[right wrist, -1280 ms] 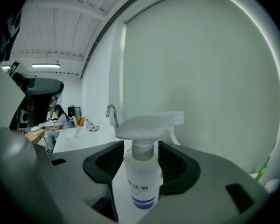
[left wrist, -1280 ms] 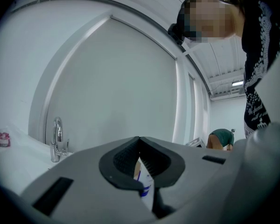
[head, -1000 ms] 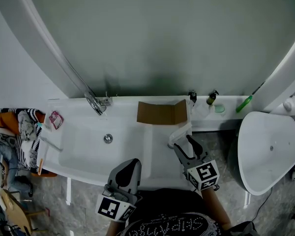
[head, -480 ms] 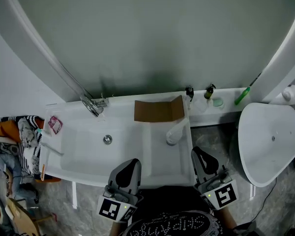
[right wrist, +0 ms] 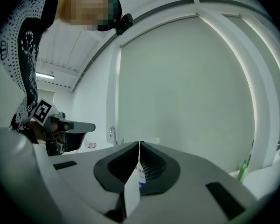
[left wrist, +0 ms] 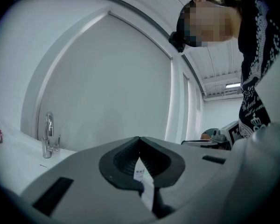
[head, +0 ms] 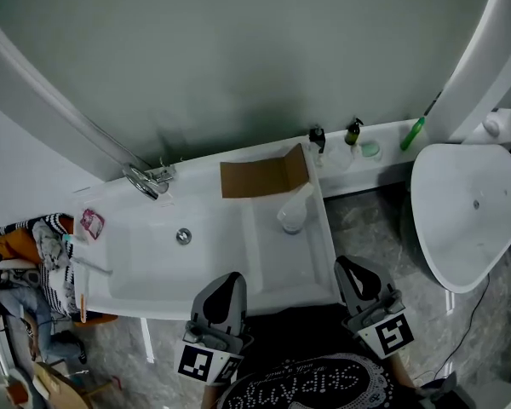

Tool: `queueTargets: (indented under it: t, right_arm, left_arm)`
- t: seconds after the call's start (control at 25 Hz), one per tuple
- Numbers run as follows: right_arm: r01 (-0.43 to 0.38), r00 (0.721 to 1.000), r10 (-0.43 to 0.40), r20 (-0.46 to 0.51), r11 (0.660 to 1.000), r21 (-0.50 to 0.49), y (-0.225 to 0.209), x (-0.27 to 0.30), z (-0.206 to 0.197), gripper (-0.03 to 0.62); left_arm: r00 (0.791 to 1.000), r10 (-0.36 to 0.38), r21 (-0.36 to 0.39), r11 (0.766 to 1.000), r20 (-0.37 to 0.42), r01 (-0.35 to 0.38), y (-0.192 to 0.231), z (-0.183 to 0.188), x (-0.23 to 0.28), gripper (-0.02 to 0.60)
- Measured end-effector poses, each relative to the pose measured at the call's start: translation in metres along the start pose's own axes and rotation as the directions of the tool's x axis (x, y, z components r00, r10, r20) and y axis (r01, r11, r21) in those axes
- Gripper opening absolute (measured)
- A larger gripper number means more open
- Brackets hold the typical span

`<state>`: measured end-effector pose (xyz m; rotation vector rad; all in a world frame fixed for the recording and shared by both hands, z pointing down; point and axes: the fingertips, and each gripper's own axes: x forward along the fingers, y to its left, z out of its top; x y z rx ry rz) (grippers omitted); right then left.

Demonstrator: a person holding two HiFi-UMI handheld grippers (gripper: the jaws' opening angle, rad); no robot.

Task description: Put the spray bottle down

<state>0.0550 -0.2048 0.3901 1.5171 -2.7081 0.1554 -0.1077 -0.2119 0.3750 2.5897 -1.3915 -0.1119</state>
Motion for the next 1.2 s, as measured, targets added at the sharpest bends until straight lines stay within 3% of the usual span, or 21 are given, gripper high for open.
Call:
queueTargets:
  t: [0.44,0.96,1.2]
  right_arm:
    - [-0.032,0.999,0.032,-0.003,0.997,-0.064,0.005,0.013,0.004,0.02]
    - [-0.029,0.999,0.028,-0.045,0.999,-0.027,0.004,0.013,-0.001,0.02]
    - [-0.04,0.998,0.044,0.04,0.995,-0.094,0.003,0.023,0.009,0.02]
  left_arm:
    - [1.0,0.018,-0.008,1.0,-0.003,-0.018,0.0,-0.003,-0.007,0.002]
    - [0.999,0.039,0.021,0.999,0.024,-0.039,0.014,0.008,-0.012,0.002]
    - [0.998,0.034,0.078,0.996,0.061,-0.039,0.032,0.014,-0.018,0.002]
